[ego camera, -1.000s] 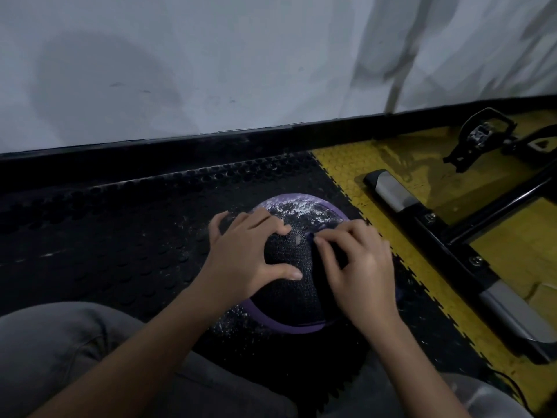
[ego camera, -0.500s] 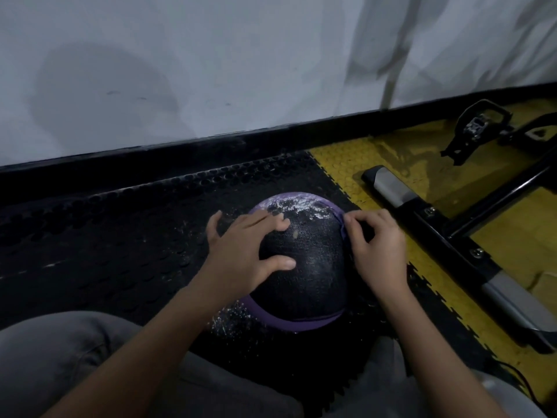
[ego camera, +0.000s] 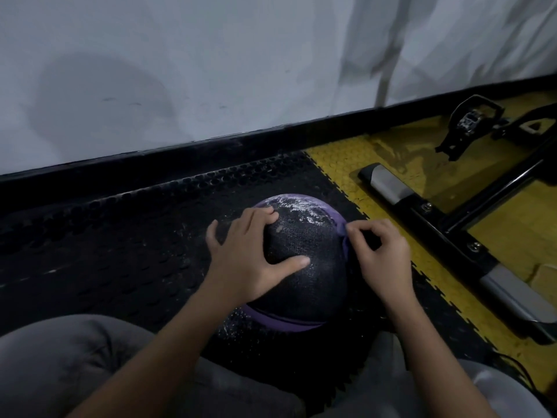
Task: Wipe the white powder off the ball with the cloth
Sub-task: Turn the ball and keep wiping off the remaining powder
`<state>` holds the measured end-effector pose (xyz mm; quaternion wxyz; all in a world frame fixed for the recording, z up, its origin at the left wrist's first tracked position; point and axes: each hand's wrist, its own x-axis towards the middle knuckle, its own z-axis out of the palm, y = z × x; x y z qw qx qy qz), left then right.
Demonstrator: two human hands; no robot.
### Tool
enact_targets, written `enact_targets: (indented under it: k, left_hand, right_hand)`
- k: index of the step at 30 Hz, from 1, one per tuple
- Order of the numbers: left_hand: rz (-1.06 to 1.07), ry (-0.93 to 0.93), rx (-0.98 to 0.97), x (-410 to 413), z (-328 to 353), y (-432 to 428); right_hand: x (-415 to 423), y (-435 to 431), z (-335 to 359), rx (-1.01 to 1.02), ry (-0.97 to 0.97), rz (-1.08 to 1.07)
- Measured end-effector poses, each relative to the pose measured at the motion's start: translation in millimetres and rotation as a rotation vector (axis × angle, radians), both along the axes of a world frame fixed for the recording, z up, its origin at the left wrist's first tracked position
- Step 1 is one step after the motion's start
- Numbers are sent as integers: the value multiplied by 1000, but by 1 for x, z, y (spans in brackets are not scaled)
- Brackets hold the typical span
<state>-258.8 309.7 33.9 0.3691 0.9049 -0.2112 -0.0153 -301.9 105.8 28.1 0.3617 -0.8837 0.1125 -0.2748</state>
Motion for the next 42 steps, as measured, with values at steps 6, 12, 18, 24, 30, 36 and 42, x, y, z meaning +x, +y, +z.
enact_targets:
  k: [6, 12, 18, 24, 30, 36, 42]
  left_hand:
    - [13, -4, -50, 4, -5, -2]
    - [-8, 34, -35, 6, -1, 2]
    - [-15, 14, -33, 8, -5, 0]
    - [-33, 24, -28, 8, -1, 2]
    - [-30, -5, -45, 8, -5, -2]
    - [-44, 4, -53, 7, -4, 2]
    - [-50, -17, -60, 7, -6, -1]
  right_hand:
    - [-6, 16, 2, 37, -44, 69]
    - [15, -7, 3, 39, 70, 28]
    - [8, 6, 6, 35, 0, 77]
    - [24, 3, 10, -29, 18, 107]
    - [22, 3, 11, 6, 57, 108]
    - [28, 0, 13, -76, 51, 136]
    - [24, 1, 13, -17, 42, 138]
